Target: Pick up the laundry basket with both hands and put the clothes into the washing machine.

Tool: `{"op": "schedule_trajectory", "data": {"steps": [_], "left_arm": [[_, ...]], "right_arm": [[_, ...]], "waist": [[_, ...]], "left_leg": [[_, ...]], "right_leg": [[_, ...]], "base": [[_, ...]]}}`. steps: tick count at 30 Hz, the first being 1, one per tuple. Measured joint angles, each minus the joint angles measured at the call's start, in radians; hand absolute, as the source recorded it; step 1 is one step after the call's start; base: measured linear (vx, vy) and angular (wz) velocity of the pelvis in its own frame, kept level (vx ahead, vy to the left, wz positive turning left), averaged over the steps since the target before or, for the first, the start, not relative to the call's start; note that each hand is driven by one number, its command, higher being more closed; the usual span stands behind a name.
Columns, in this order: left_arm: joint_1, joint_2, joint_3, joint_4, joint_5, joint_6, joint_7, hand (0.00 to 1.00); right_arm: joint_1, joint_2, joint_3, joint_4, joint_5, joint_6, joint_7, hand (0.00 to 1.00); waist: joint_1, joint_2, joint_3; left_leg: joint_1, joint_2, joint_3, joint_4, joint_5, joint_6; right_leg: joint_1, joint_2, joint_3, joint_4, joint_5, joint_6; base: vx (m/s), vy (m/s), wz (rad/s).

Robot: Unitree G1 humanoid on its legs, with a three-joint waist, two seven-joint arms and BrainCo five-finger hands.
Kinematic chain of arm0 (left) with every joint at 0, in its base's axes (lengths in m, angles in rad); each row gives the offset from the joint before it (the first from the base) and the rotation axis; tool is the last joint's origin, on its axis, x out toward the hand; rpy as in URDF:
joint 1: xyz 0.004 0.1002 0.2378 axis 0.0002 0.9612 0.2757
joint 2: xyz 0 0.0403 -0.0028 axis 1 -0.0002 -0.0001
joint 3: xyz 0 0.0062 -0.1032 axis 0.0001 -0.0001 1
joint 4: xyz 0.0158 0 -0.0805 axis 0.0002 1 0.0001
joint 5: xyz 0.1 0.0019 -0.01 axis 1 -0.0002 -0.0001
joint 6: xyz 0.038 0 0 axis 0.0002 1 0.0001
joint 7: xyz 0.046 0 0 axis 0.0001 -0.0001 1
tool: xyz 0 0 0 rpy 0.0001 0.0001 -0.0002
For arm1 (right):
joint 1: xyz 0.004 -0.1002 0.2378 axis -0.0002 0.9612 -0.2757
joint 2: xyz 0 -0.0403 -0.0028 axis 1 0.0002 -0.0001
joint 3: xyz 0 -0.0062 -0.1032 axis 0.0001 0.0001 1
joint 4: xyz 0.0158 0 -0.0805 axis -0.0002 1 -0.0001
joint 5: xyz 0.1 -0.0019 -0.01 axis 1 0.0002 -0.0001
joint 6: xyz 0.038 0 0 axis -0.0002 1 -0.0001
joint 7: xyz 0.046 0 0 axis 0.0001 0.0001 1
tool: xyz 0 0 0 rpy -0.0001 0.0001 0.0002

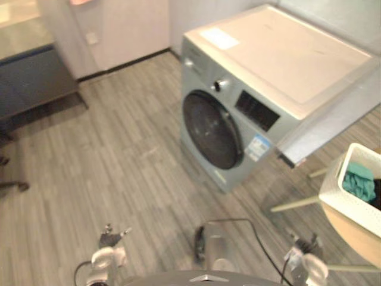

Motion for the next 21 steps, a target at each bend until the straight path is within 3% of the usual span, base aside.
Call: {"op": "schedule_trajectory", "data": {"steps": [1, 3, 5, 6, 8, 9, 12, 15, 18, 21], "left_arm": [[-0.015, -0.011, -0.015, 0.001, 0.010, -0.002, -0.002, 0.00], [-0.036, -0.017, -0.056, 0.002, 0.034, -0.009, -0.006, 0.00], [-0.050, -0.019, -0.063, 0.031, 0.043, -0.011, -0.005, 0.00], [-0.058, -0.026, -0.063, 0.035, 0.058, -0.014, -0.005, 0.00], [-0.063, -0.025, -0.063, 0.042, 0.071, -0.014, -0.004, 0.00], [-0.066, -0.025, -0.069, 0.053, 0.072, -0.013, 0.001, 0.00], [-0.046, -0.030, -0.096, 0.072, 0.070, -0.009, 0.013, 0.00], [-0.041, -0.036, -0.118, 0.071, 0.061, -0.009, 0.020, 0.00], [-0.032, -0.038, -0.145, 0.069, 0.042, -0.009, 0.036, 0.00], [-0.031, -0.041, -0.186, 0.069, 0.042, -0.010, 0.035, 0.00]], "right_arm": [[-0.010, -0.010, 0.006, -0.069, -0.001, -0.003, -0.006, 0.00], [-0.005, -0.001, 0.007, -0.203, -0.004, -0.015, -0.008, 0.00], [0.010, 0.025, 0.022, -0.326, -0.024, -0.032, -0.009, 0.00], [0.043, 0.035, 0.045, -0.418, -0.039, -0.060, -0.015, 0.00], [0.066, 0.046, 0.064, -0.450, -0.039, -0.068, -0.016, 0.00], [0.108, 0.072, 0.109, -0.481, -0.038, -0.076, -0.013, 0.00], [0.180, 0.086, 0.212, -0.490, -0.037, -0.079, -0.004, 0.00], [0.240, 0.115, 0.330, -0.505, -0.036, -0.078, 0.010, 0.00], [0.242, 0.141, 0.405, -0.516, -0.037, -0.086, 0.044, 0.00], [0.247, 0.144, 0.442, -0.513, -0.039, -0.088, 0.066, 0.00]], "waist": [[0.000, 0.025, 0.001], [-0.002, 0.030, 0.007], [0.002, 0.021, 0.010], [-0.002, 0.024, 0.010], [-0.002, 0.008, 0.021], [0.005, -0.005, 0.026], [0.009, 0.006, 0.032], [0.035, -0.002, 0.037], [0.041, -0.010, 0.040], [0.043, -0.007, 0.037]], "left_leg": [[-0.015, -0.014, -0.007, -0.043, 0.000, 0.000], [-0.024, -0.053, -0.024, -0.155, 0.041, 0.025], [-0.002, -0.071, -0.062, -0.199, 0.100, 0.037], [0.004, -0.087, -0.075, -0.227, 0.101, 0.038], [0.001, -0.097, -0.089, -0.230, 0.100, 0.038], [-0.023, -0.088, -0.126, -0.181, 0.066, 0.043], [-0.044, -0.055, -0.182, -0.085, 0.013, 0.067], [-0.118, -0.027, -0.198, 0.131, 0.071, 0.156], [-0.157, -0.009, -0.189, 0.202, 0.164, 0.155], [-0.149, -0.006, -0.164, 0.052, 0.122, 0.113]], "right_leg": [[0.009, 0.021, 0.006, -0.042, 0.019, 0.008], [0.056, 0.036, 0.014, -0.091, 0.029, 0.017], [0.107, 0.048, 0.025, -0.110, 0.021, 0.031], [0.103, 0.035, 0.023, -0.094, 0.005, 0.053], [0.101, 0.018, 0.018, -0.076, -0.008, 0.061], [0.105, -0.003, -0.002, -0.046, -0.043, 0.075], [0.156, -0.018, -0.052, -0.033, -0.098, 0.080], [0.230, -0.056, -0.096, -0.056, -0.120, 0.083], [0.294, -0.063, -0.122, -0.143, -0.091, 0.076], [0.313, -0.062, -0.123, -0.214, -0.045, 0.074]], "base": [[0.16, 0.023, -0.52], [0.14, 0.038, -0.28], [0.06, 0.029, -0.02], [0.02, 0.033, 0.37], [-0.03, 0.035, 0.44], [-0.04, -0.009, 0.56], [0.04, -0.014, 0.63], [0.06, -0.022, 0.56], [0.10, -0.015, 0.25], [0.14, 0.009, -0.08]]}}
